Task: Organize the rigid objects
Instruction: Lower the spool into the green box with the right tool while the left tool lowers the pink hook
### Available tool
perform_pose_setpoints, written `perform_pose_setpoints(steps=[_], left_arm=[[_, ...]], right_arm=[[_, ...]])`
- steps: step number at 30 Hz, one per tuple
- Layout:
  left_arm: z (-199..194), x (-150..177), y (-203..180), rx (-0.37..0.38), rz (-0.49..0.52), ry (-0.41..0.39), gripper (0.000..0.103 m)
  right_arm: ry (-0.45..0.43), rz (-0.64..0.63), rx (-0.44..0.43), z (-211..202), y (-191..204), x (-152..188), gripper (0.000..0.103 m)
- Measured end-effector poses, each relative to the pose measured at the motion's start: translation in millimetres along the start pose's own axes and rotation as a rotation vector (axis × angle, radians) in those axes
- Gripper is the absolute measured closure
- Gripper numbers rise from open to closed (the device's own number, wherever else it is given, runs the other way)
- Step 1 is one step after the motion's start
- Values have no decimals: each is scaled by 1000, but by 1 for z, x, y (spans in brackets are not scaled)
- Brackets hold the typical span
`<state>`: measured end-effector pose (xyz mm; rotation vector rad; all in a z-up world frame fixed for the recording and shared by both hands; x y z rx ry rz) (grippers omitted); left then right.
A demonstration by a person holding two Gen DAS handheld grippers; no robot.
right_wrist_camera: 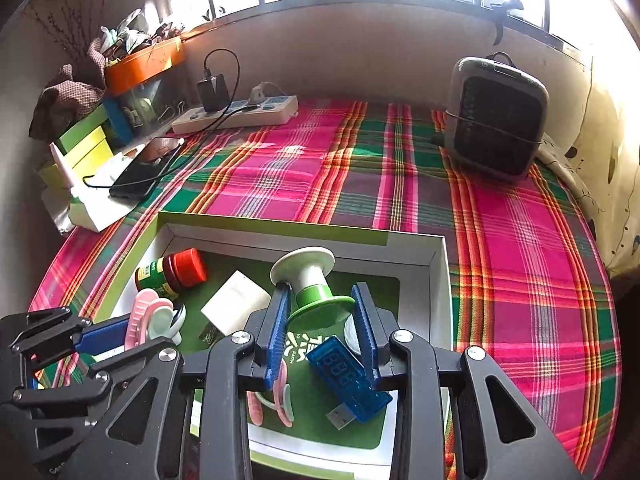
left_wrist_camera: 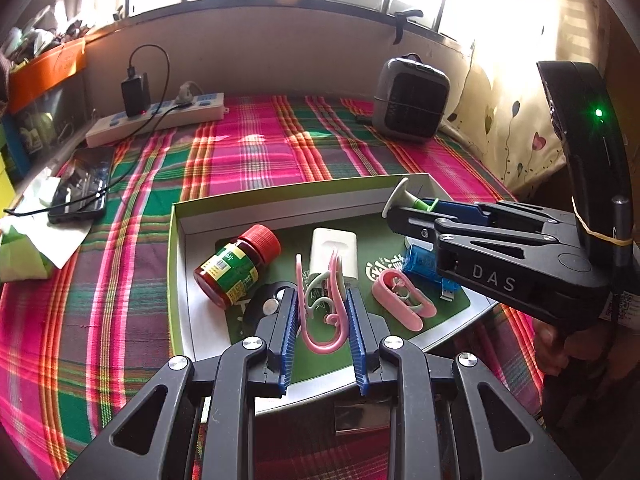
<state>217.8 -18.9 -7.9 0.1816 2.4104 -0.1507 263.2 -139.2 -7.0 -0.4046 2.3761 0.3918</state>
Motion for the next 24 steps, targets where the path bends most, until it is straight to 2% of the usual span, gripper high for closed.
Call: perform_pose_setpoints(steps=[24], left_arm=[[13,-4,0,-13,9,3,80]], right_arm=[[65,-35,-5,38,0,0,70]])
Point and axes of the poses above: each gripper's, at about its wrist camera, not at the fingertips, and z roughly the way its jaws point, y to its left, x to its underside, the point moved 6 cm from there along z, roughly the way its jaws point, and after that the axes turned 6 degrees about -x, right-handed, at the moved point
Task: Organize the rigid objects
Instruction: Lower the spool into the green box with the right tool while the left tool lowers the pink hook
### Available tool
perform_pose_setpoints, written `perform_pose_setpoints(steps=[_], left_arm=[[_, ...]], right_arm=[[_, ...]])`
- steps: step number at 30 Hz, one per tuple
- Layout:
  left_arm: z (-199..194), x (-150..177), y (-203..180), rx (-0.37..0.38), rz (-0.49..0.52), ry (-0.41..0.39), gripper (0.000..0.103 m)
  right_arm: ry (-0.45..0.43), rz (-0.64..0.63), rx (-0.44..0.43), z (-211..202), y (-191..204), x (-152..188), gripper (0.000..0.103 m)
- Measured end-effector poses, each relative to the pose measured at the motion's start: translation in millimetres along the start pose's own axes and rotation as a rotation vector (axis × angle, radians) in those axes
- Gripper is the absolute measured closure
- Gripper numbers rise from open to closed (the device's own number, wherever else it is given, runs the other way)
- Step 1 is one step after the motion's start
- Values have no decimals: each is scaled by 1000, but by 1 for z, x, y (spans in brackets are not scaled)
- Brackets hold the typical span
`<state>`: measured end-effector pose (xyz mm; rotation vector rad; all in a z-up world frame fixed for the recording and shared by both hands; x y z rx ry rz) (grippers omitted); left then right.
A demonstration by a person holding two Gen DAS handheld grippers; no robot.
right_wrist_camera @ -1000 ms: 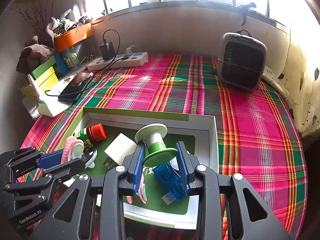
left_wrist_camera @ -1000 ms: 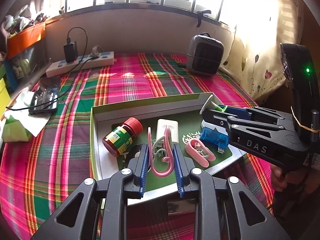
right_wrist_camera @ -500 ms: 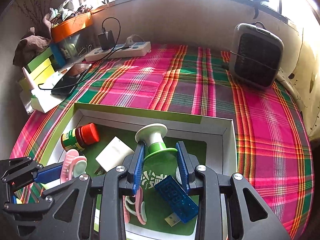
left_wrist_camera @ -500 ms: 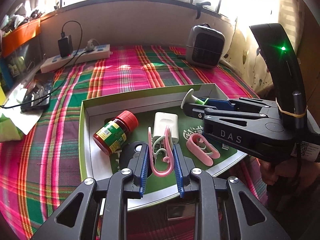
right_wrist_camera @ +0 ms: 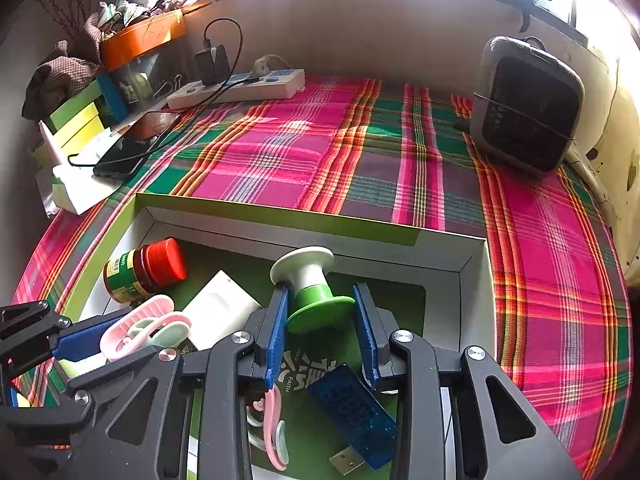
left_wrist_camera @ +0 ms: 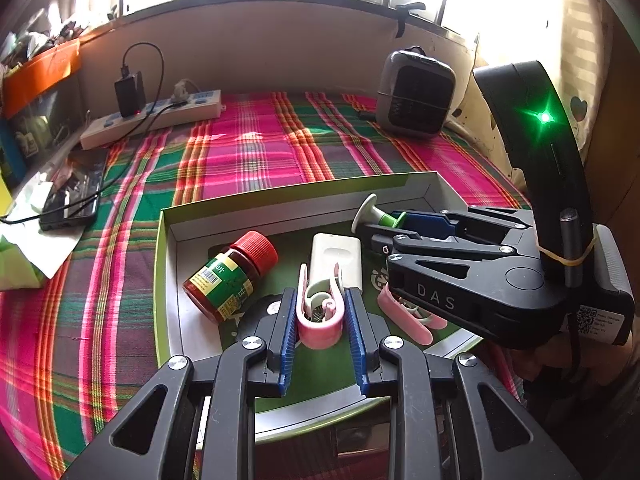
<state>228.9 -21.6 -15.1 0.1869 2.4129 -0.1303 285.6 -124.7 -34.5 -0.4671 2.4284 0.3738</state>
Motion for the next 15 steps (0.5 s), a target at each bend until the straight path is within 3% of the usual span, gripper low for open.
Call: perform_pose_setpoints(steps=[15], left_arm=[[2,0,0,-4,3,1,80]], right_arm=[[1,-2,-5,0,0,1,70]])
Point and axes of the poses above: each gripper's, at about its wrist camera, not at the fingertips, and z roughly the way its jaws point, y to its left, x to its underside, the point moved 6 cm from there along z, roughly the way its jaws point, and after that the axes turned 6 degrees about -x, right-handed, at the moved point
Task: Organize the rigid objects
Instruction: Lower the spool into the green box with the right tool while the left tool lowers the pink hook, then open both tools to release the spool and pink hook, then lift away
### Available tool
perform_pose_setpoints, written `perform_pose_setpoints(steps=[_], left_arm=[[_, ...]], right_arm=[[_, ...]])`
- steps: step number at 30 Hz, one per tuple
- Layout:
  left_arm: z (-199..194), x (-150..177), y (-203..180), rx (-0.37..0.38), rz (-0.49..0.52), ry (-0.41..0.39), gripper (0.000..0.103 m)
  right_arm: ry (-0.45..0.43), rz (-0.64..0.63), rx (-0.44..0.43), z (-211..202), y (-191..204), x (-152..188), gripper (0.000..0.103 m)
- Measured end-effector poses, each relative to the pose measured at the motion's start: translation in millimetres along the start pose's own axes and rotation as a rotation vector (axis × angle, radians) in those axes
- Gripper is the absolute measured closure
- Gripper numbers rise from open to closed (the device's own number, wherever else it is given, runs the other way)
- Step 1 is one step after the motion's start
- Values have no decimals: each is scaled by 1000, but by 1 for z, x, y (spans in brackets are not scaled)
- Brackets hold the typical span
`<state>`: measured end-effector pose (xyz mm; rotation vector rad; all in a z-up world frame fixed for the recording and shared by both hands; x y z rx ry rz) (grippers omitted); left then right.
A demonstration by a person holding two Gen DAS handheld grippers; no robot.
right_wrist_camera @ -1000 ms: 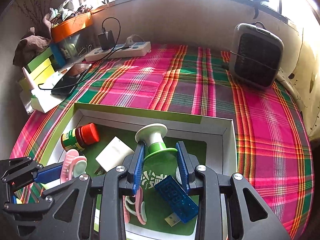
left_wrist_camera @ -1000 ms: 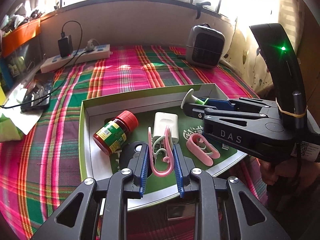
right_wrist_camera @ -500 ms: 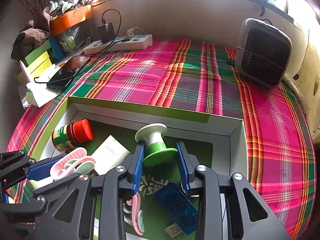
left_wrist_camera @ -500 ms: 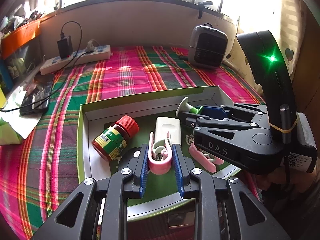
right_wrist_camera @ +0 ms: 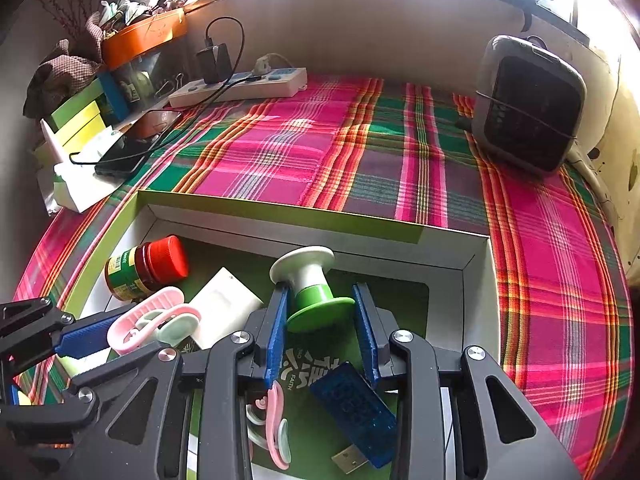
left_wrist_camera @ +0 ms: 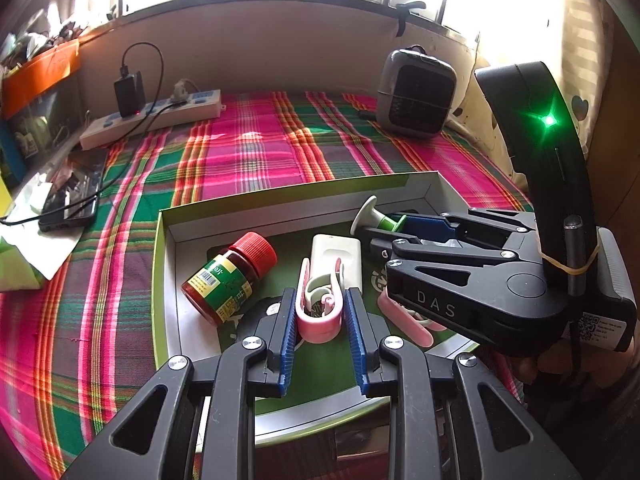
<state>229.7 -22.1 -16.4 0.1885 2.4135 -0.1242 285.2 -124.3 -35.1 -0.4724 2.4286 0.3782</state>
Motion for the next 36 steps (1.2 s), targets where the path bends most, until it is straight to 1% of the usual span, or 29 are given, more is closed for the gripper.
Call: perform_pose_setpoints(steps=[6,10,15,18,20,24,30,36], left_arm=[[0,0,0,0,1,0,79],[0,0,1,-2,-1,0,74],[-1,1,3,-6,-7,1,73],[-2,1,3,-6,-7,2,69],[-3,2,4,-8,-8,2,69],[-6,2,4,-16,-8,1,68],[-11,0,1,-18,-4,-5,64],[-16,1,0,-26,-2,-8,63]], right_arm=[[-1,5,1,0,0,0,69],[-4,14,-5,-1,0,1,66],[-8,14,-7,-3,1,1,63],[-15,19,-6,-5,0,1,62],[-21,20,-8,-7,0,0,61],[-30,25,-8,-10,0,0,55],[-44,19,-15,-17,4,1,54],[-52,19,-13,-22,7,2,53]])
Point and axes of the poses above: each gripper's, at about its wrist camera, not at the fingertips, and z roughly the way its jaws point, y to its left, x to its underside, the point moved 6 cm from there along z, roughly the way its jaws point, and after that the axes turned 6 degrees about -x, right-handed, at the moved point
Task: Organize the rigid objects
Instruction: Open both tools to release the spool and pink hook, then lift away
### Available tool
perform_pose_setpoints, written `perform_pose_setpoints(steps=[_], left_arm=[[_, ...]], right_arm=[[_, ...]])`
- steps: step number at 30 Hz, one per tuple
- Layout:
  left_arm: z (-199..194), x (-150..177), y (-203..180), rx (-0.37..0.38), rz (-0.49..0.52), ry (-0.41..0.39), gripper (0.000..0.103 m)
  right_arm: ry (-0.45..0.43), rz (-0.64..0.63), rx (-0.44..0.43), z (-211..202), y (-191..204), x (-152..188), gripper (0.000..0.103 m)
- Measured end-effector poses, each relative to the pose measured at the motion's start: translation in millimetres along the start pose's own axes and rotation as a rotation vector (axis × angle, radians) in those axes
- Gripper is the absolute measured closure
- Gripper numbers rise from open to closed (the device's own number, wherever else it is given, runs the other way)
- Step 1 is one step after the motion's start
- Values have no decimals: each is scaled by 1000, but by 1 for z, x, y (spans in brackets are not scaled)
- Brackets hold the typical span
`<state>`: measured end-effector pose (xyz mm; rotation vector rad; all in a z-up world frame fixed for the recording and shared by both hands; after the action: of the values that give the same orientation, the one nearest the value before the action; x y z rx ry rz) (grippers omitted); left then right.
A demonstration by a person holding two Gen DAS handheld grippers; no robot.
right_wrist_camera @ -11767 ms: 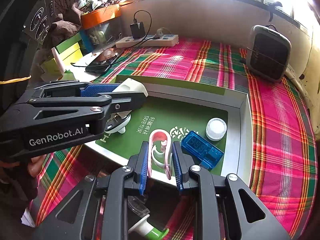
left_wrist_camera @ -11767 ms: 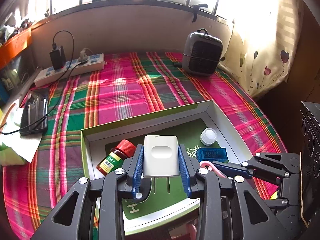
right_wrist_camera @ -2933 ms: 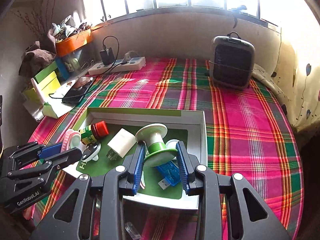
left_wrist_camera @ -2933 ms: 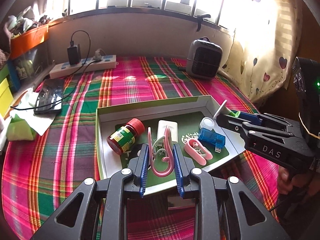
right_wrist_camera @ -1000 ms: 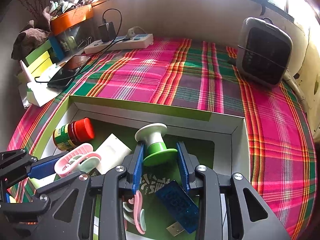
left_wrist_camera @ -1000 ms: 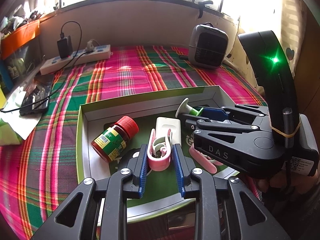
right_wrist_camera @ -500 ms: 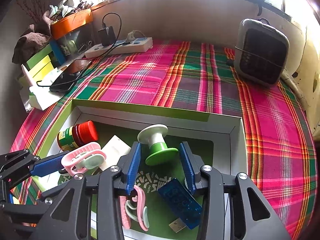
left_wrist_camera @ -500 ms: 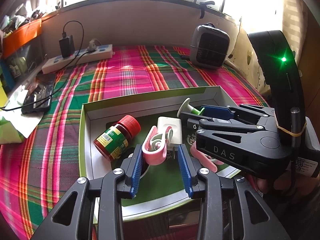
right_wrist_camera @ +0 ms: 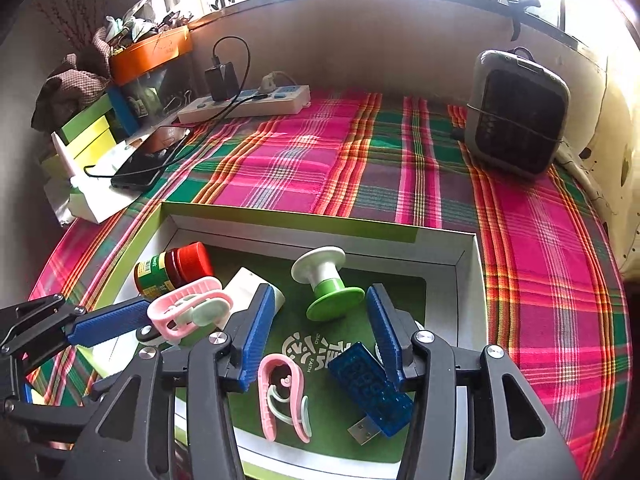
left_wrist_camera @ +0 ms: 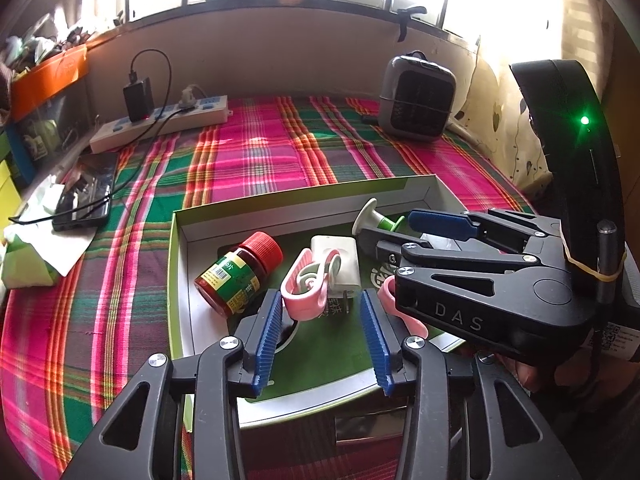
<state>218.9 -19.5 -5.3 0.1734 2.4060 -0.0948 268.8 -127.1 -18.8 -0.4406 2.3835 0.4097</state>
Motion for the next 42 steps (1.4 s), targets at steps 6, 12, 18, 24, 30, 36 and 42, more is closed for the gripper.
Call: perform_pose_setpoints(steps=[6,12,18,24,30,36,42], left_arm=[[-5,1,-1,-3,1,-6,63],[-9,1,-1,-3,-1,-11,63],[-13,1,-2,-6,0,-16,63],[-16,2,-2,-7,0,-22,63],[-21,5,-2,-15,2,-26,63],[-28,8,1,-18,-2,-32,63],[-34,12,4,-20,-10,-35,63]], right_arm=[[-9,6,5,-6,0,1,53],[-15,5,9,-10,2,2,53],[-18,4,13,-14,4,3,53],[-25,3,14,-18,6,3,53],[-25,3,16,-22,9,6,53],[-32,7,15,-28,12,11,53],[-33,16,18,-33,13,18,53]])
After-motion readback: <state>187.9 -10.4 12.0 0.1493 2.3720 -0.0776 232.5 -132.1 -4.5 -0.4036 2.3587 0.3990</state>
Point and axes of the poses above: each gripper's, at about its wrist camera, not at the fingertips, and z roughly the way its jaws point, y to its left, x to its underside, the point moved 6 cm from there along z, roughly the way its jaws point, and after that the axes turned 6 degrees about -x, right-handed, at the moved point
